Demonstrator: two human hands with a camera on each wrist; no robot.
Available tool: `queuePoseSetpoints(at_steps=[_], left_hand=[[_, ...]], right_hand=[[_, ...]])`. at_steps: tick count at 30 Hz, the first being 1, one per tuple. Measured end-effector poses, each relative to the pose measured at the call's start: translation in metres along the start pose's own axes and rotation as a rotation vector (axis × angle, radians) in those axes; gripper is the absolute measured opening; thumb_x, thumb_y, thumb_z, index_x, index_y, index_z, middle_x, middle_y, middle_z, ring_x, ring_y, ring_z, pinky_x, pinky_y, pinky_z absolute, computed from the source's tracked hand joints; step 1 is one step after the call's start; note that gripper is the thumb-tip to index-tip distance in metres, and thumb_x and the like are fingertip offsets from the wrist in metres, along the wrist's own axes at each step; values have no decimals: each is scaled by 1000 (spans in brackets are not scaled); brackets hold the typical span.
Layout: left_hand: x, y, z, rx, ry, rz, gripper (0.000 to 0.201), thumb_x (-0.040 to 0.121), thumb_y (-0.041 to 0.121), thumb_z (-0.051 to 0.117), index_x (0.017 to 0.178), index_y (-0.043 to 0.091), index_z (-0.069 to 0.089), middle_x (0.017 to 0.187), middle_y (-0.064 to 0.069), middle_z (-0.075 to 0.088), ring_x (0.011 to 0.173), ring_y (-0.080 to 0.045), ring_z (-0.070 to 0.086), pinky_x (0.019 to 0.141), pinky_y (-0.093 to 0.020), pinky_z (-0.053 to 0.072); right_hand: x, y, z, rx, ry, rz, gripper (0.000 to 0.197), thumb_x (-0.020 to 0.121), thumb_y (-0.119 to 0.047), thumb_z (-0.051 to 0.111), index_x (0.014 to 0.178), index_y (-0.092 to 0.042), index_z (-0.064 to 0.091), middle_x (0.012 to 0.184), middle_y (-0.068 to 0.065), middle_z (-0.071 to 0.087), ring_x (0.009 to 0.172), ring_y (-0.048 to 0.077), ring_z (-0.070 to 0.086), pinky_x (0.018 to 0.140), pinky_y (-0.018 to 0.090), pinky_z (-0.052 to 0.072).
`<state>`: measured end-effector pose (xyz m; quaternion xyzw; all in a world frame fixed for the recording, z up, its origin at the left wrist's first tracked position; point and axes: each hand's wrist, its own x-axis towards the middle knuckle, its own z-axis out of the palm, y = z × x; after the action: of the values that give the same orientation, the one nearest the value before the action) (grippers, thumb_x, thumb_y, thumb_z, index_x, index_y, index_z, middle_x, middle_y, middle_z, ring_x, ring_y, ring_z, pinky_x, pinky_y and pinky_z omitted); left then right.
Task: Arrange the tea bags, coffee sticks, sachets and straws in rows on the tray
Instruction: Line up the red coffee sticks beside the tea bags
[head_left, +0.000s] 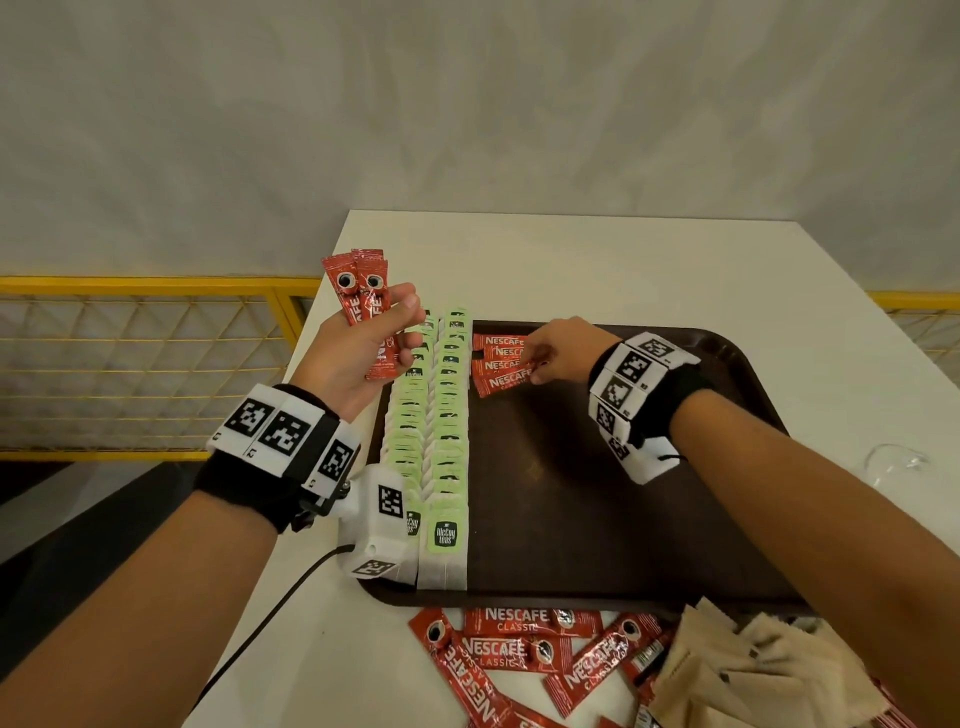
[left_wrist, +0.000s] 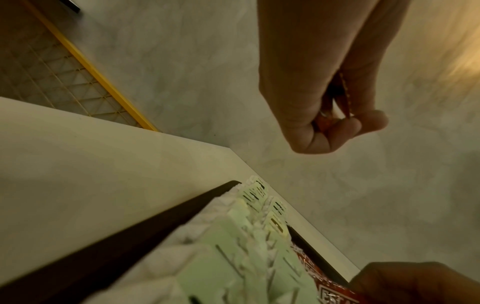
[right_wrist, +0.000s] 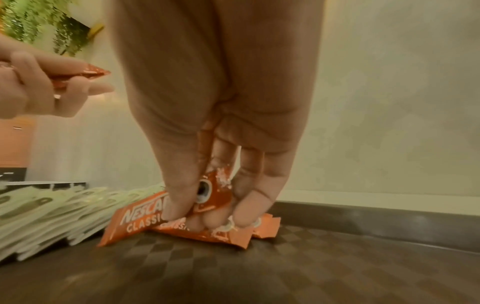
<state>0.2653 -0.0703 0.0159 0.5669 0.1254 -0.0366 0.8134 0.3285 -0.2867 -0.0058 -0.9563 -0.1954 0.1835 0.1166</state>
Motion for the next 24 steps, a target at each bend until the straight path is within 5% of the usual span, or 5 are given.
queuePoseSetpoints(at_steps=[9, 17, 24], left_hand=[[1, 1, -9, -6, 10, 11, 10, 89, 13, 60, 98, 17, 62, 79, 1, 63, 52, -4, 57, 50, -15, 47], [1, 0, -3, -4, -4, 11, 10, 89, 13, 60, 97, 17, 62, 78, 0, 63, 52, -4, 57, 49, -15, 47], [1, 1, -4, -5, -4, 16, 10, 88, 14, 61, 97, 17, 62, 77, 1, 64, 53, -4, 57, 49, -15, 47]], right_hand=[[18, 3, 11, -47, 15, 129, 36, 81, -36, 70, 106, -11, 61, 110, 6, 63, 101, 22, 58, 84, 31, 45], [14, 2, 15, -23, 132, 205, 49, 80, -38, 70, 117, -14, 51, 124, 11, 40, 120, 29, 36, 94, 41, 41], [16, 0, 17, 37, 143, 230, 54, 80, -35, 71, 121, -10, 46, 123, 15, 41, 113, 33, 45, 95, 42, 43]])
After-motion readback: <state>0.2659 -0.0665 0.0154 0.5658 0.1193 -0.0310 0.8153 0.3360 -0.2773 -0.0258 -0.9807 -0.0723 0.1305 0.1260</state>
